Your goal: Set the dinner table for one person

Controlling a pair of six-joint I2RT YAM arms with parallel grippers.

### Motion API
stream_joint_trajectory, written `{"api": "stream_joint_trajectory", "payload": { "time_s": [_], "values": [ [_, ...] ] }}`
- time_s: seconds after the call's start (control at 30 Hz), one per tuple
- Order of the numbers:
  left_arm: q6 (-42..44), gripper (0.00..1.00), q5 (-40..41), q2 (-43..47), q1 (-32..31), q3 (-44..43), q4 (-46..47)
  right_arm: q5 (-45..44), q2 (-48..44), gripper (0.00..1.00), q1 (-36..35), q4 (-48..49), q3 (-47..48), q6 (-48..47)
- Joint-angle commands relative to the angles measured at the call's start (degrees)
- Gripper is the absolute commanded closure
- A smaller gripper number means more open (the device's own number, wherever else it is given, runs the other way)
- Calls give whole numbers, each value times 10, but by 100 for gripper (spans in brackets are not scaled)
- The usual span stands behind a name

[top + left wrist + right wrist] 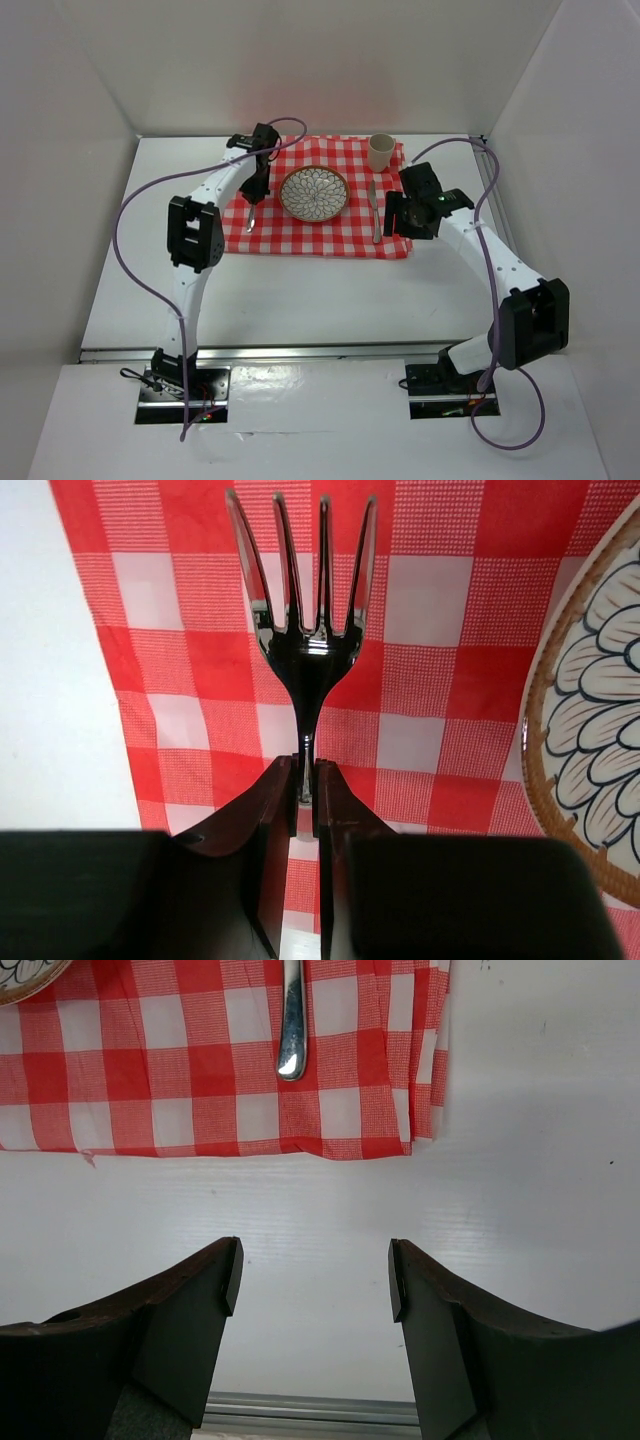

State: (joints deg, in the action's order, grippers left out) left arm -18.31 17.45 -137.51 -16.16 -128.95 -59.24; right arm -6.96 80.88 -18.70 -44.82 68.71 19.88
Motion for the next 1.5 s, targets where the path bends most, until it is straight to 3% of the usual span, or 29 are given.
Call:
{"api": "stream_joint_trajectory", "payload": {
  "time_s": [0.0, 0.47, 0.5, 0.73, 0.8, 0.9, 1.07, 1.27, 1.47],
  "values": [
    [-3, 100, -15, -21, -2, -21, 1, -14, 0, 29, 3, -7, 10, -5],
    [-42, 100, -21, -50, 3, 13, -3, -19, 10, 26, 3, -12, 10, 0],
    [-42, 97, -29, -50, 3, 13, -3, -19, 10, 26, 3, -12, 10, 0],
    [-52, 38, -43, -22, 15, 8, -3, -19, 10, 25, 3, -18, 15, 5],
    [-52, 34, -37, -4, 15, -10, -10, -19, 9, 23, 3, -19, 20, 11],
    [-52, 34, -30, 43, 15, -34, -27, -14, -4, 0, 3, -19, 31, 24],
    [-66, 32, -41, 185, 15, 3, -9, -1, -45, 0, 3, 24, 16, 48],
    [-66, 31, -106, 436, 20, 242, 107, 5, -52, 0, 9, 17, 8, 74],
    [-71, 31, -119, 554, 20, 366, 147, -5, -85, 0, 9, 17, -21, 75]
  ]
}}
